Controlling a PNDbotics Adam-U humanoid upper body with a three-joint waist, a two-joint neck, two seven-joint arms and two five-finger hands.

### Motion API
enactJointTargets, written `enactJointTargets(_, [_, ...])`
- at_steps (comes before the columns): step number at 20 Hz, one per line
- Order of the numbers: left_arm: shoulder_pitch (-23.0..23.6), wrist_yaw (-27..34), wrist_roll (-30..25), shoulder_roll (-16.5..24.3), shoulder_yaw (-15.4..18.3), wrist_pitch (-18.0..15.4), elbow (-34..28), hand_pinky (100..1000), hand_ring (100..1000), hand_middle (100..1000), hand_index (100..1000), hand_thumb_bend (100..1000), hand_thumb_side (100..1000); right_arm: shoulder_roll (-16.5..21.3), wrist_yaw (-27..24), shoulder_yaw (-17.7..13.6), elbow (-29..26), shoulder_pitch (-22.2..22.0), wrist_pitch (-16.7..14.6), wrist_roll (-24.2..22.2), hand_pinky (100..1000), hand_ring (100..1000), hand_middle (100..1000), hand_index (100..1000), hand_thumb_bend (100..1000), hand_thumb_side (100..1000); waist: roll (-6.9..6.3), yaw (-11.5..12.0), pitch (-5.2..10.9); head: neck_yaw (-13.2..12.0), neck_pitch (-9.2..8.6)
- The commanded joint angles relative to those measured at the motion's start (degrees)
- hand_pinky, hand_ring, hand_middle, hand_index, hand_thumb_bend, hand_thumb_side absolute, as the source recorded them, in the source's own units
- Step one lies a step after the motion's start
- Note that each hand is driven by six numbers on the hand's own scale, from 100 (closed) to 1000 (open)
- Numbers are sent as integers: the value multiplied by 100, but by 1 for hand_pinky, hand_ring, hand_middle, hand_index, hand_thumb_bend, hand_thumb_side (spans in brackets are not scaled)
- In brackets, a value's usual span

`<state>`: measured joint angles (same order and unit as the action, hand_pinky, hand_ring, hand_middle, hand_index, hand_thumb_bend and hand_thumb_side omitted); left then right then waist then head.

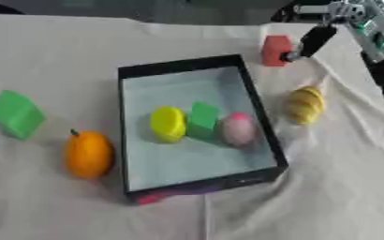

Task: Pick up objects on the table and place them in the box.

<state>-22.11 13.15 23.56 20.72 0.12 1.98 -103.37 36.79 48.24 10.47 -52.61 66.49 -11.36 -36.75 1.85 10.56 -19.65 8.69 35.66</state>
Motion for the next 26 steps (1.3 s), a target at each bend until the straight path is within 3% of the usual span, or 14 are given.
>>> enactJointTargets(1, [-102,2,-40,75,1,-4,-144,717,811,656,736,105,818,135,151,-108,-4,81,20,103,917,927,902,937,433,276,68,32,1,50,-113])
enactJointTargets(11, [-189,-2,-68,79,-23,6,-169,717,811,653,735,104,819,178,481,-232,114,61,119,138,911,921,899,938,437,318,118,142,-130,86,-186])
enactJointTargets(16, [-208,-7,-105,80,-52,13,-175,717,811,649,733,101,819,157,620,-268,179,58,165,123,882,870,880,929,441,338,121,163,-166,97,-216])
enactJointTargets(19, [-215,-8,-108,80,-51,13,-180,717,811,647,732,101,818,148,618,-300,230,58,228,126,841,820,838,905,440,293,122,174,-183,108,-238])
enactJointTargets(22, [-207,-10,-119,84,-54,15,-179,718,811,644,731,100,818,135,539,-302,258,63,243,118,779,749,754,825,438,250,121,165,-182,99,-233])
enactJointTargets(26, [-193,-14,-136,94,-63,17,-175,718,811,643,730,100,816,134,474,-300,189,93,339,441,757,707,712,784,435,218,121,142,-158,116,-204])
